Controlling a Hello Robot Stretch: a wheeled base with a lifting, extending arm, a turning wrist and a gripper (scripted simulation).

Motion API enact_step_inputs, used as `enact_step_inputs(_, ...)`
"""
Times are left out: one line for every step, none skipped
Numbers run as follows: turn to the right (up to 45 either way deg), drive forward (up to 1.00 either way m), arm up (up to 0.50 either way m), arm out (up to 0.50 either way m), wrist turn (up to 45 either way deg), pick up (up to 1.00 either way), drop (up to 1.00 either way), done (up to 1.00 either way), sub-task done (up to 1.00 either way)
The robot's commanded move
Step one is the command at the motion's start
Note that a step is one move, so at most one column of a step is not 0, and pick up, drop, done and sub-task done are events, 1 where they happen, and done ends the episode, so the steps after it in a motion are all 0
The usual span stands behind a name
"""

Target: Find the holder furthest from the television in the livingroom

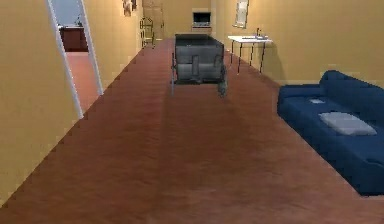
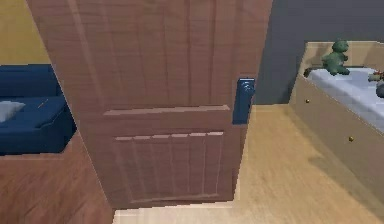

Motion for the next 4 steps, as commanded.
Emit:
enact_step_inputs(0.0, 0.65, 0.0, 0.0, 0.0, 0.0, 0.0, 0.0, 0.0)
enact_step_inputs(-24.0, 0.0, 0.0, 0.0, 0.0, 0.0, 0.0, 0.0, 0.0)
enact_step_inputs(0.0, 1.0, 0.0, 0.0, 0.0, 0.0, 0.0, 0.0, 0.0)
enact_step_inputs(0.0, 1.0, 0.0, 0.0, 0.0, 0.0, 0.0, 0.0, 0.0)
